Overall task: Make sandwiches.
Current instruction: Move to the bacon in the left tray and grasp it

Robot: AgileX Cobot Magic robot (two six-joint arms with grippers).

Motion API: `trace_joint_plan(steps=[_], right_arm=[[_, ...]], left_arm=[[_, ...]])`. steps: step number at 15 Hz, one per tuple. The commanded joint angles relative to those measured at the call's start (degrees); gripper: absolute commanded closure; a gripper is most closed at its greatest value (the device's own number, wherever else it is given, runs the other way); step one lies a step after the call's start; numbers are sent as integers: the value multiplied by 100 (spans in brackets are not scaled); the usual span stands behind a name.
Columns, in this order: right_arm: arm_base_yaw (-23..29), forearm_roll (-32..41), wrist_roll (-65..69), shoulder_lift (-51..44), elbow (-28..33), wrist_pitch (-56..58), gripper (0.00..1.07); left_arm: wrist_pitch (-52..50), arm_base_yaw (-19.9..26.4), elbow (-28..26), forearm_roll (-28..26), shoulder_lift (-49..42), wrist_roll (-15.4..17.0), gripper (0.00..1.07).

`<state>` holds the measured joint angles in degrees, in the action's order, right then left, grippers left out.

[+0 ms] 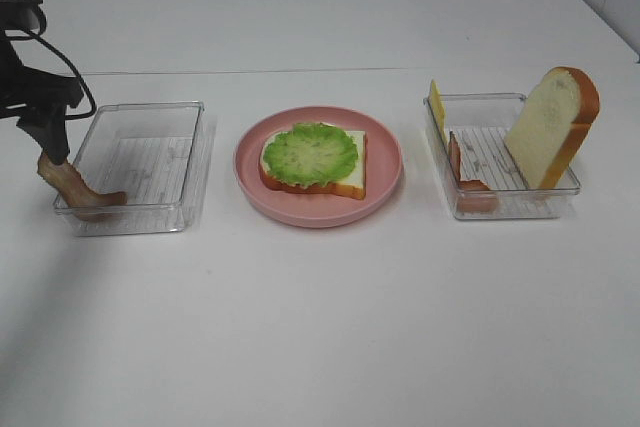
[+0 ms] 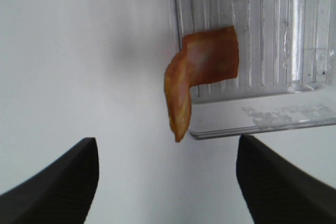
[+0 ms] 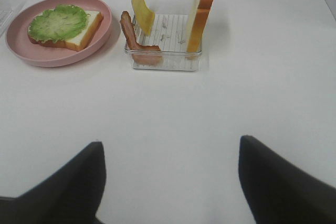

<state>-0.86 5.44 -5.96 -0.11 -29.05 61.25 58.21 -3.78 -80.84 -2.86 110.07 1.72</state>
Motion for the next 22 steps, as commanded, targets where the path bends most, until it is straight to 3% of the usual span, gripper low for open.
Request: trace_joint_plan(steps=[1, 4, 6, 12, 16, 19, 22], right_arm=[[-34, 23, -63, -86, 23, -40, 39], [-34, 23, -63, -86, 23, -40, 39], [-34, 23, -63, -86, 23, -40, 39], [-34, 23, -63, -86, 23, -40, 39], [-34, 23, -63, -86, 23, -40, 39], [-34, 23, -63, -86, 23, -40, 39], [-34, 23, -63, -86, 23, -40, 39]], left_arm=[[-659, 6, 241, -195, 0, 69, 37], [-917, 6, 241, -498, 166, 97, 41], [-1003, 6, 241, -636, 367, 92, 53], [-1134, 6, 235, -636, 544, 74, 54], [-1266, 6, 235, -636, 579, 74, 62], [-1278, 6, 235, -636, 579, 52, 77], [-1283, 6, 235, -636, 579, 52, 78]])
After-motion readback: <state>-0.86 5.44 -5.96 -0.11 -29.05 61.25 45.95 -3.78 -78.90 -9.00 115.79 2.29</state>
